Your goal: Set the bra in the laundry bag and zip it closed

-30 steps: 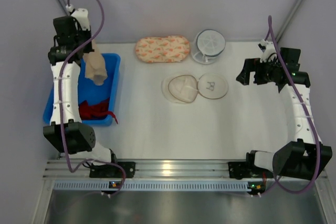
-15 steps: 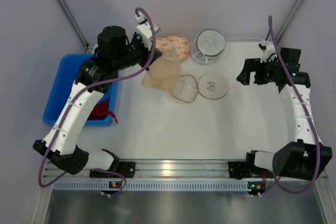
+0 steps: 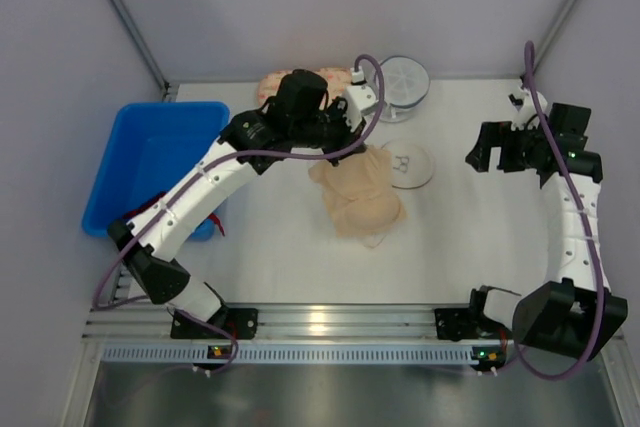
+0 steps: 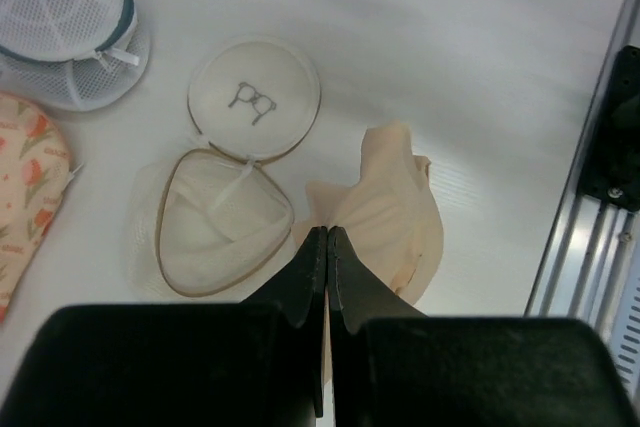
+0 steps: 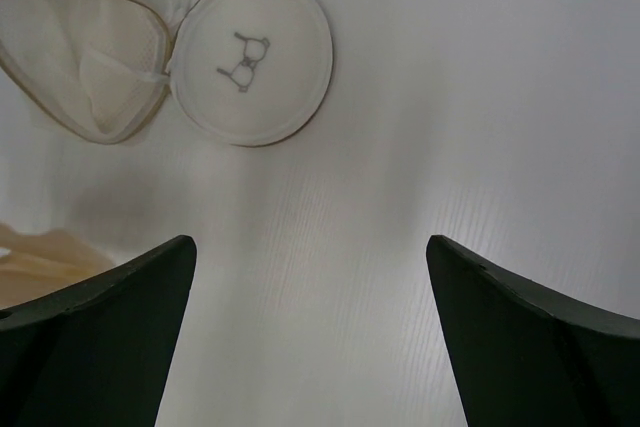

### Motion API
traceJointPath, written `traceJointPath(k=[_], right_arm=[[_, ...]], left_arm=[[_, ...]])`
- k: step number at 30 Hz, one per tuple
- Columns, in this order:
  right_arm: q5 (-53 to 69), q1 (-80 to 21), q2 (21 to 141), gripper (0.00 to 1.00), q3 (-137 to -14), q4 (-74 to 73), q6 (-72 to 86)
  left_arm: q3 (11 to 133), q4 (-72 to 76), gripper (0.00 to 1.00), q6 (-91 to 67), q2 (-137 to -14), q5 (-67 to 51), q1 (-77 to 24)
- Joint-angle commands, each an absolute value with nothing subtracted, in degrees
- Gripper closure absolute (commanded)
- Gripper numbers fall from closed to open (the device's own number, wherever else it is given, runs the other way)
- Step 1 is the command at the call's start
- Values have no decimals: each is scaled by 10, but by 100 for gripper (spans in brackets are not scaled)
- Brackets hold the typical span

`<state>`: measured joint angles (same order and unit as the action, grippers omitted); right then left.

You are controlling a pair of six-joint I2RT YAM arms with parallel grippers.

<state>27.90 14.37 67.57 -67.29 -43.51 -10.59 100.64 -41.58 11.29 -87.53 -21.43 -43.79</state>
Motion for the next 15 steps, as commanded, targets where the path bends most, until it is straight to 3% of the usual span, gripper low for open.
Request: traceJointPath(k=[1,7,10,15], right_arm=[[287,167,658,1,-671,-448,-134],[304,184,664,1,-678,-456,-142],[318,185,667,1,-672,-454,-138],[336,185,674,1,-664,-455,-131]], left_arm=[[1040,-403,100,132,-896,-133,-440],[1083,-403,100,187,-907,-105,-443],[1027,-403,100,228,-882,-120,-467],[879,-386,100,288,-869,-69,-597]])
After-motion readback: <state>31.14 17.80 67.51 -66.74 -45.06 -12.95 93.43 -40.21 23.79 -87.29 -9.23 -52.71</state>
